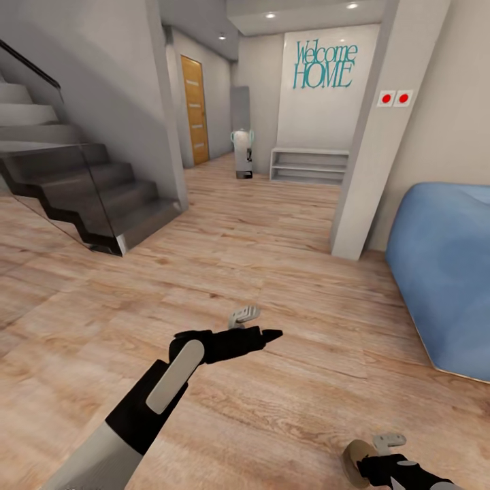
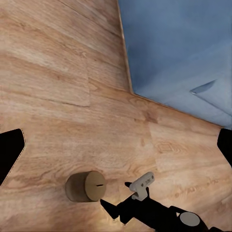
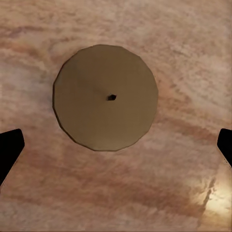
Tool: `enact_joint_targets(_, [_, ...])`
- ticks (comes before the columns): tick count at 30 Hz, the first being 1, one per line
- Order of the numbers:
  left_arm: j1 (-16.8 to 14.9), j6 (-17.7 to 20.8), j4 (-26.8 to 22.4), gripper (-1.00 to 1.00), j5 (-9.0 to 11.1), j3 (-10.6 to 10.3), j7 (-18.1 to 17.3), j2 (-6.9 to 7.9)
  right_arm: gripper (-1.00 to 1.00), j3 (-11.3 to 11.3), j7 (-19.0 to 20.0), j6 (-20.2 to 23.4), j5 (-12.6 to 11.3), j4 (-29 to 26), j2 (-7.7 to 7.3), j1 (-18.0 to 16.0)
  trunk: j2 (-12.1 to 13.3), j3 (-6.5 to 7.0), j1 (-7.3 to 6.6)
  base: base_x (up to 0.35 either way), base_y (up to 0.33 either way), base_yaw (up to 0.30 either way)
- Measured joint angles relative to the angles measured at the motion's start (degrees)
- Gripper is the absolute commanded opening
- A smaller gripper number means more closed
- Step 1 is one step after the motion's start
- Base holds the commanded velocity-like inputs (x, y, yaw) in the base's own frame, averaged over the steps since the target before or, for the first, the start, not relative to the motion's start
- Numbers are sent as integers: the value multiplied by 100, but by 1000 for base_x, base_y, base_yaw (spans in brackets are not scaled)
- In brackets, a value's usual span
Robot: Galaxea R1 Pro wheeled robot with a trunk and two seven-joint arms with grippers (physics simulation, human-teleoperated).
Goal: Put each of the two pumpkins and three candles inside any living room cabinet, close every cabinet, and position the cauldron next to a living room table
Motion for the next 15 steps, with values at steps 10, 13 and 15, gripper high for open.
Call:
enact_joint_targets(10, [0,-10,118,100,-14,1,0,-4,100,0,0,0,6,-13,-2,-8,0,0,0,78,0,0])
enact_joint_targets(13, [0,-14,121,100,-17,2,0,-4,100,0,0,0,8,-24,-5,-12,0,0,0,4,0,0])
enact_joint_targets(15, [0,-15,122,100,-18,2,0,-4,100,0,0,0,8,-30,-2,-13,0,0,0,2,0,0])
